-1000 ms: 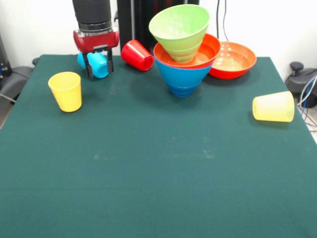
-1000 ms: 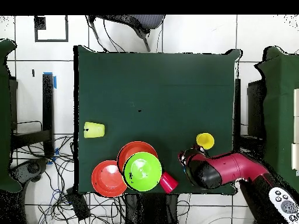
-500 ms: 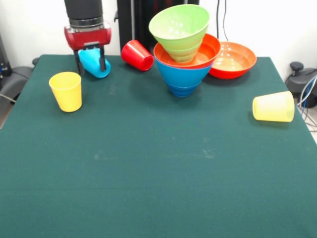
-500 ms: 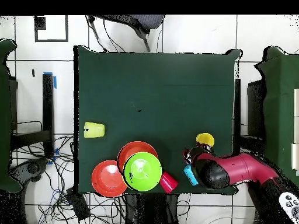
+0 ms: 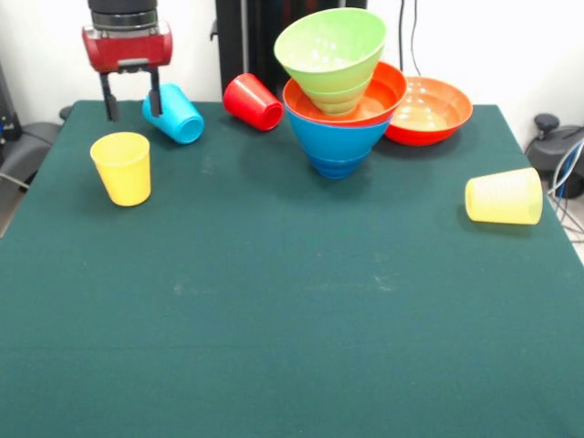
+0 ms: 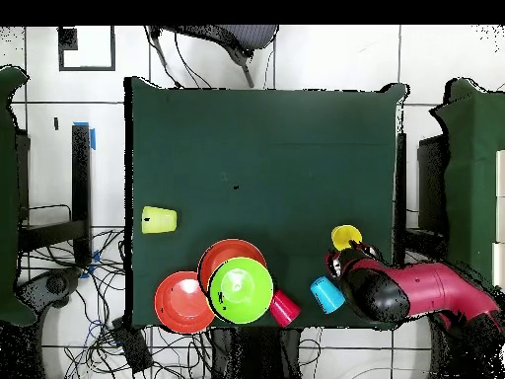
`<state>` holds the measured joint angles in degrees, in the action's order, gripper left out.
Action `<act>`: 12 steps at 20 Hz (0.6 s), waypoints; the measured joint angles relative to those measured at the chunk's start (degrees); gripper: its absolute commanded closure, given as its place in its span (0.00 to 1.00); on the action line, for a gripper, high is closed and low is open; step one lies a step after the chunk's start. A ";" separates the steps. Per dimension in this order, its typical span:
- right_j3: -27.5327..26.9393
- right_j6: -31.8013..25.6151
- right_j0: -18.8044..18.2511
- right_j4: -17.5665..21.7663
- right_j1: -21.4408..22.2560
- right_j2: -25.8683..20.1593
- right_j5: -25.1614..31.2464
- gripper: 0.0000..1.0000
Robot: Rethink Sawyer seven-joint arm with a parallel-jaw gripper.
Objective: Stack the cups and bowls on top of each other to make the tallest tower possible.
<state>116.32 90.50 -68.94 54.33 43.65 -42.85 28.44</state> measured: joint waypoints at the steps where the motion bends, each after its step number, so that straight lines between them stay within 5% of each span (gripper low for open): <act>1: -0.12 0.00 0.08 0.02 0.12 -0.01 0.02 0.00; 12: -1.51 0.00 4.77 3.55 -1.09 0.22 0.05 0.00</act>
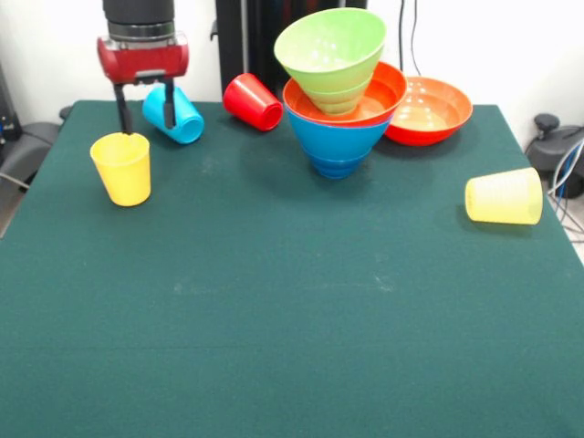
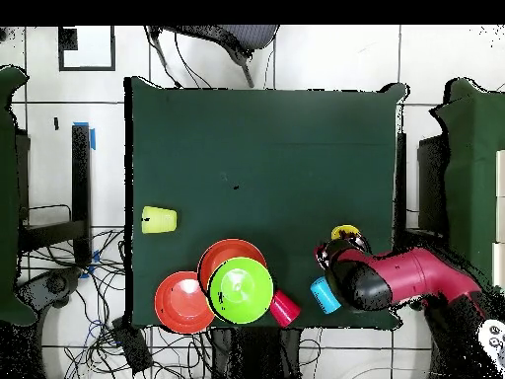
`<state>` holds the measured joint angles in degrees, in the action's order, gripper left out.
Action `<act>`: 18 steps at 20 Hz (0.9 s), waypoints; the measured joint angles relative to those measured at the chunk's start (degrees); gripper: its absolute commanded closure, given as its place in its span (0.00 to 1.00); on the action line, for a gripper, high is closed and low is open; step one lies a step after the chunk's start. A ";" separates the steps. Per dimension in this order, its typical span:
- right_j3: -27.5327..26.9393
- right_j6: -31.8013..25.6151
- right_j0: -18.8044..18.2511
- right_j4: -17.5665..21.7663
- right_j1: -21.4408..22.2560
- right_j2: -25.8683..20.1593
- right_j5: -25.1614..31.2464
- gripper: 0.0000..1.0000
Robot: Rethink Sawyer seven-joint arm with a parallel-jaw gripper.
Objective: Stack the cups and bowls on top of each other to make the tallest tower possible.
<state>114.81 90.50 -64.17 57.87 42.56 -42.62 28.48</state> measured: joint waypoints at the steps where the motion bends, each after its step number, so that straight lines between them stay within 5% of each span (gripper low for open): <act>1: -0.12 0.00 0.55 0.51 -0.34 0.14 0.00 0.00; 18: -1.25 0.00 5.35 6.37 -2.30 4.80 -0.01 0.00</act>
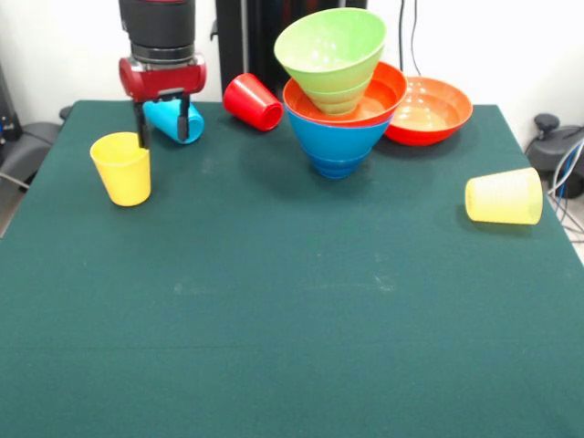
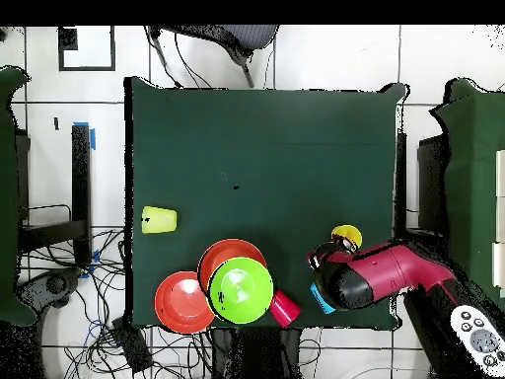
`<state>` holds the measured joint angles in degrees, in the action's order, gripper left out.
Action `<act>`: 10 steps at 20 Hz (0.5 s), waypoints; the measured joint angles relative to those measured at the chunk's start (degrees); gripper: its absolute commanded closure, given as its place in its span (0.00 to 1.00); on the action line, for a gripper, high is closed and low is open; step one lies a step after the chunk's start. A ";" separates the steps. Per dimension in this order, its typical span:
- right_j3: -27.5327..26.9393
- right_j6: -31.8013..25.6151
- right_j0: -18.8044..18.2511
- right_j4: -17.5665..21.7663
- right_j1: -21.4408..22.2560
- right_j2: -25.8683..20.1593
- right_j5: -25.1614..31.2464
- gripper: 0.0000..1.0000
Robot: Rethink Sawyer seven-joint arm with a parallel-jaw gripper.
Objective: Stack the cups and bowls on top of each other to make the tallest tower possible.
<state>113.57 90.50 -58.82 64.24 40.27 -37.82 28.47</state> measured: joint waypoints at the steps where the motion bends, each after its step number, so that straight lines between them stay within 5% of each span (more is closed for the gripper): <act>1: -0.15 0.00 0.47 0.50 0.18 0.69 0.00 0.00; 10: -1.72 0.00 5.27 4.25 1.84 6.05 -0.01 0.00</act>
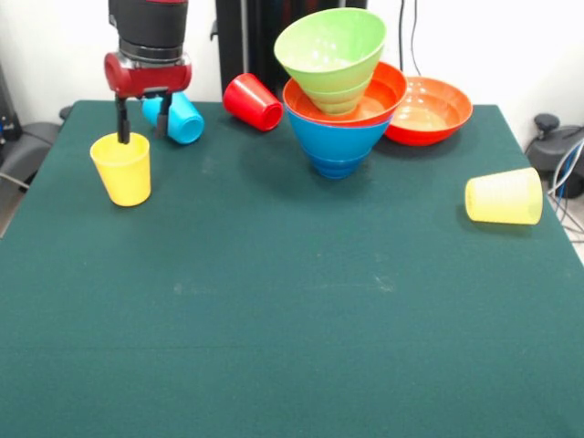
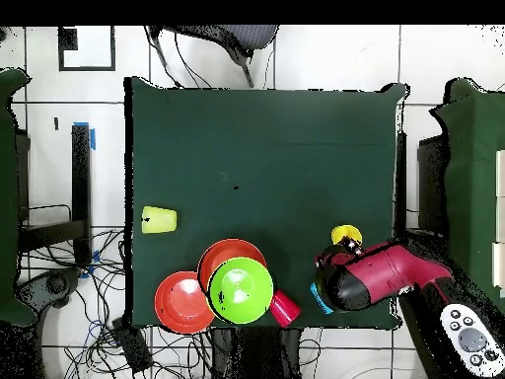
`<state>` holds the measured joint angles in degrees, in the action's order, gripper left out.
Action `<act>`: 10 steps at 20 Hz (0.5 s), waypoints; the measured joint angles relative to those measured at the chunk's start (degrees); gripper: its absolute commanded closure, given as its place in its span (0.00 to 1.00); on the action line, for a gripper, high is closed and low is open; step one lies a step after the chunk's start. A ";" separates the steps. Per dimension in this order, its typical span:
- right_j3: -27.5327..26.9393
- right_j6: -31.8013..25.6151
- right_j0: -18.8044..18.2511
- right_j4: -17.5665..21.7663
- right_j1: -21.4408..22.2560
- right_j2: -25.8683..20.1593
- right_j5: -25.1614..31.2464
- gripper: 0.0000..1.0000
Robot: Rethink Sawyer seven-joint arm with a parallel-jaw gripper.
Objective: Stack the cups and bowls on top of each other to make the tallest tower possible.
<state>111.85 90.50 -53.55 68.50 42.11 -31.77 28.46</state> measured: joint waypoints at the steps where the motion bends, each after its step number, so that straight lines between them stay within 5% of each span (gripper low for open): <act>1: -0.20 0.00 0.55 0.43 0.23 0.61 0.00 0.00; 10: -2.37 0.47 4.81 2.94 -1.07 6.00 -1.62 0.00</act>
<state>109.48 90.97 -48.73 71.44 41.04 -25.77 26.84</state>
